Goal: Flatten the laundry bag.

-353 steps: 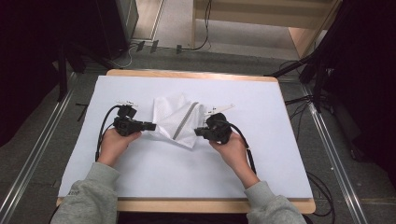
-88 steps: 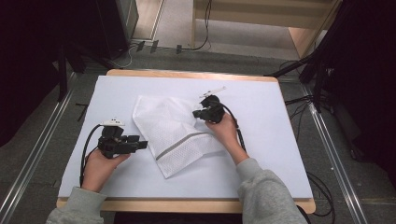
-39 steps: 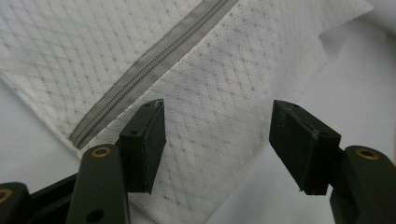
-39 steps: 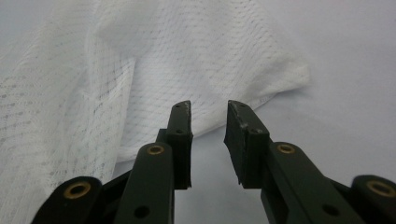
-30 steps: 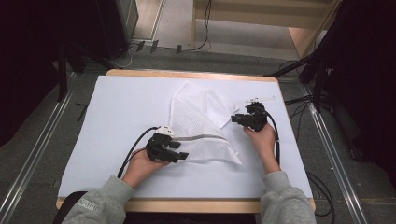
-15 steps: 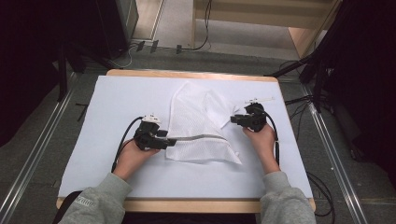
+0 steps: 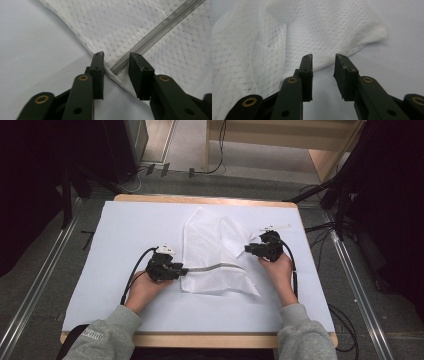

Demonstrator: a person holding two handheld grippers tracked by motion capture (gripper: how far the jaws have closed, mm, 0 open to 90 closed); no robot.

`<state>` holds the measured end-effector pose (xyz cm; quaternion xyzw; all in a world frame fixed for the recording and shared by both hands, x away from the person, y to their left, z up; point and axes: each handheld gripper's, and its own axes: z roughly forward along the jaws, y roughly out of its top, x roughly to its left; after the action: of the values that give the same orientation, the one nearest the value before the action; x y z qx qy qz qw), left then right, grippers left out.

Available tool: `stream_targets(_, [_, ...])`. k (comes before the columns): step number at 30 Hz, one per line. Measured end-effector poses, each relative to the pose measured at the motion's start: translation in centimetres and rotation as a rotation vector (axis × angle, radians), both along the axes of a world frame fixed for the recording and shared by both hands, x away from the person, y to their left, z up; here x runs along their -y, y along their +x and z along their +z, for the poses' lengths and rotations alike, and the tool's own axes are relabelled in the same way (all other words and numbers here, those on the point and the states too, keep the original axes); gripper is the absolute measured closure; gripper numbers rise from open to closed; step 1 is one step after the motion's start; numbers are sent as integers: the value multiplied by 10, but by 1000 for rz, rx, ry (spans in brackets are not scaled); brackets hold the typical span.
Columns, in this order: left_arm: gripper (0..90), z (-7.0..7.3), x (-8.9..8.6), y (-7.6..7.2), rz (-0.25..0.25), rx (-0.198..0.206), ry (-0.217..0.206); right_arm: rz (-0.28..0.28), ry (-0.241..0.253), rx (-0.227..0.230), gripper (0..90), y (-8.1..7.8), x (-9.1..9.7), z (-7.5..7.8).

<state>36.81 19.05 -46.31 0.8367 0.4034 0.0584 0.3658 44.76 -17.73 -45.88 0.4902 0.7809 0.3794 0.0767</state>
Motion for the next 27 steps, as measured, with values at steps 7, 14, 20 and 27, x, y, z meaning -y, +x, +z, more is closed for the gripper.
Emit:
stream_targets(7, [858, 0, -3, 5, -14, -65, -32, 11, -10, 3, 678, 0, -8, -2])
stream_targets(14, [869, 14, -17, 6, 0, -88, -76, 8, -8, 14, 660, 0, -10, -1])
stream_targets(20, [869, 21, -37, 7, 27, -96, -99, -2, -12, 4, 635, 3, -15, -4])
stream_targets(27, [869, 21, -49, 6, 37, -117, -94, 11, -70, 10, 740, 6, -27, -11])
